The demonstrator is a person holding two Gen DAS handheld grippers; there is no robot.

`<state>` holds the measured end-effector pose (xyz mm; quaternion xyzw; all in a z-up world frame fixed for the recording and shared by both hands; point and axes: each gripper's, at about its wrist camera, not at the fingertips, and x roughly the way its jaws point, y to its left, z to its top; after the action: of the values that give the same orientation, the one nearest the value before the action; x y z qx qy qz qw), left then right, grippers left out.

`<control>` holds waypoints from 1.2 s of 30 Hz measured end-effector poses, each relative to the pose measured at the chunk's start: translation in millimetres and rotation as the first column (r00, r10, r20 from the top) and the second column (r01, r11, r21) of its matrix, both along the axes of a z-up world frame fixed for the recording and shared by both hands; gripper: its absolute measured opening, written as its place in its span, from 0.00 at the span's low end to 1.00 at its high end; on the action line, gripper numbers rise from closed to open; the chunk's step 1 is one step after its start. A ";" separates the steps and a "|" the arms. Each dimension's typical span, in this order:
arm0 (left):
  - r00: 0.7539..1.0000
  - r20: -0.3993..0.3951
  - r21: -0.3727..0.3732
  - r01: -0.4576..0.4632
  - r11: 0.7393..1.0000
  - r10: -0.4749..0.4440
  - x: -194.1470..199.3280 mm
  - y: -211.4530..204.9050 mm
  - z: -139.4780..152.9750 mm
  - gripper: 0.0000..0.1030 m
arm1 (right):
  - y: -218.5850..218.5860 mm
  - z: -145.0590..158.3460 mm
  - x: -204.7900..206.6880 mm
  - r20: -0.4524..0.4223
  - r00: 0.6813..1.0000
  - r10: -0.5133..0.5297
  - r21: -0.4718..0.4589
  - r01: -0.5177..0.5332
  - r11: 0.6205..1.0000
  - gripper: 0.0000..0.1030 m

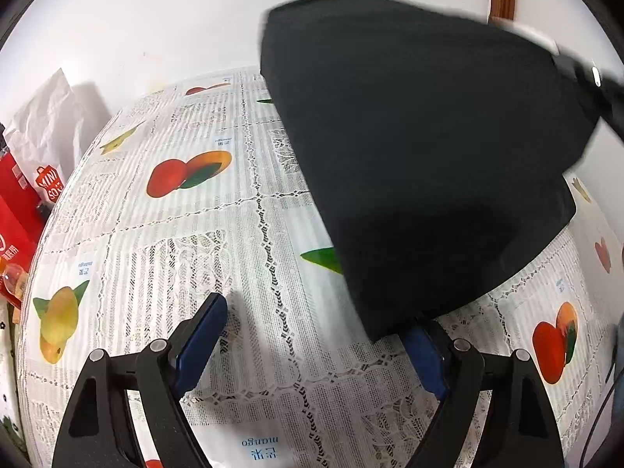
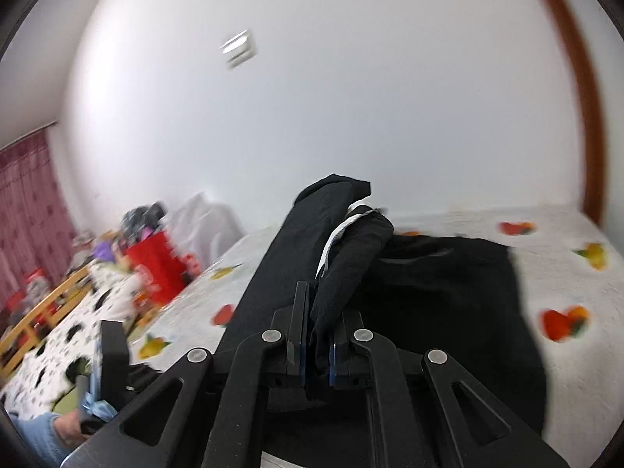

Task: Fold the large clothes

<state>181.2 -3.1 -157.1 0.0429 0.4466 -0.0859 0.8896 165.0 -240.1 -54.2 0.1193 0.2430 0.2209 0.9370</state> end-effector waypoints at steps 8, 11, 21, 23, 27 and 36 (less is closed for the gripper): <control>1.000 0.007 -0.071 0.028 0.997 -0.028 -6.9 6.9 5.7 0.80 | -32.8 -77.4 3.5 -0.259 0.950 -0.172 -0.145 0.138 0.980 0.13; 0.998 0.016 -0.128 0.063 0.990 -0.061 -12.6 1.0 13.5 0.80 | -41.0 -78.8 5.8 -0.287 0.940 -0.185 -0.122 0.155 0.980 0.39; 0.998 -0.014 0.021 0.060 0.998 -0.060 3.9 -47.3 5.1 0.84 | -18.0 -89.8 42.4 -0.342 0.932 -0.119 -0.121 0.082 0.989 0.45; 0.999 -0.019 0.024 0.039 0.999 -0.038 5.9 -48.2 5.4 0.84 | -9.4 -82.3 44.7 -0.317 0.944 -0.092 -0.159 0.043 0.986 0.17; 1.000 -0.018 0.037 0.023 0.999 -0.023 7.3 -50.7 5.2 0.84 | -21.0 -49.5 29.1 -0.179 0.984 -0.013 -0.120 -0.009 0.993 0.05; 0.999 -0.012 0.031 0.031 0.999 -0.031 6.7 -49.6 4.7 0.85 | -98.6 -66.3 16.9 -0.201 0.955 -0.218 -0.015 0.219 0.976 0.06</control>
<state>187.9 -52.8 -152.3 0.0633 0.4521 -0.0929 0.8848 181.9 -338.7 -120.5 0.1706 0.3212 0.1038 0.9257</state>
